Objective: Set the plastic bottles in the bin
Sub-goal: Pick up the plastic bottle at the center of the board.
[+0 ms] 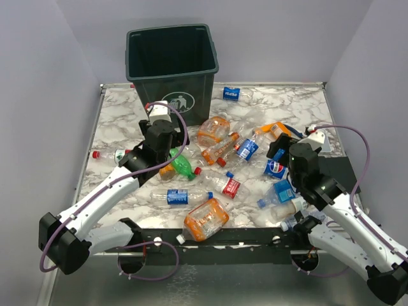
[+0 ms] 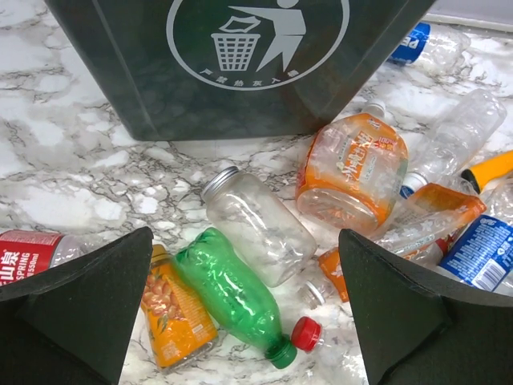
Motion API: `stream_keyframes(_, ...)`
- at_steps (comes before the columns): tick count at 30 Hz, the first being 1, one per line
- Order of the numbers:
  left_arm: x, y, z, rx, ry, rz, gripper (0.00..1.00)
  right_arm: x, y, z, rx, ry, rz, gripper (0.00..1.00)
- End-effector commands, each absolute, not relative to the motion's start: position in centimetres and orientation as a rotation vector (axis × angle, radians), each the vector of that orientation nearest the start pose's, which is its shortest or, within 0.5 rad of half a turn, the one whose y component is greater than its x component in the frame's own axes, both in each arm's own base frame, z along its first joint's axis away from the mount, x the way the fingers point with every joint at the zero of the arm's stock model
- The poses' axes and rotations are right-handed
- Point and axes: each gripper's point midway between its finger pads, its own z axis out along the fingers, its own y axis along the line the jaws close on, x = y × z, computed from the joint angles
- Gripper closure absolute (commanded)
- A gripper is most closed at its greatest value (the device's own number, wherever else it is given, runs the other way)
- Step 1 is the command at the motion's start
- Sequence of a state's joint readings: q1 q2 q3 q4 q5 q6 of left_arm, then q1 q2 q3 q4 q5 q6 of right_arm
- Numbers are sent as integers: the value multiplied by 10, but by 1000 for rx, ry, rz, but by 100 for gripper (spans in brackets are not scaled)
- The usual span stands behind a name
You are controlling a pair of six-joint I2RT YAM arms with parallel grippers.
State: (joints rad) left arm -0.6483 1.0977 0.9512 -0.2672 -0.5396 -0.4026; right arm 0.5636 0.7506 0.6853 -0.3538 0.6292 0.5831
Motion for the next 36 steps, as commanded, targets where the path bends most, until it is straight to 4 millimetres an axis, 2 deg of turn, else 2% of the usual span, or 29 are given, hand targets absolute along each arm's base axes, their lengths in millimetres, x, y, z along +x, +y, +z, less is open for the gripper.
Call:
stream_keyframes(1,319,-156,254,-100,1881,-245,1,271,65,213,434,1881,94,0)
stream_keyframes(8,317,-168,251,-46,1889,-304,1,279,98,192,369,1947,234,1)
stream_keyframes(12,318,-168,249,-50,1888,-306,1,297,123,191,372,1945,334,2)
stream_keyframes(14,317,-168,249,-54,1887,-309,1,310,130,182,404,1968,347,4)
stream_keyframes(17,315,-170,251,-42,1879,-330,1,329,135,174,456,1979,373,7)
stream_keyframes(22,313,-169,256,-43,1862,-339,1,357,130,150,532,2030,392,11)
stream_keyframes(29,312,-173,258,-30,1859,-359,1,382,131,133,566,2055,424,13)
stream_keyframes(36,312,-174,257,-28,1862,-361,1,399,135,115,586,2093,421,19)
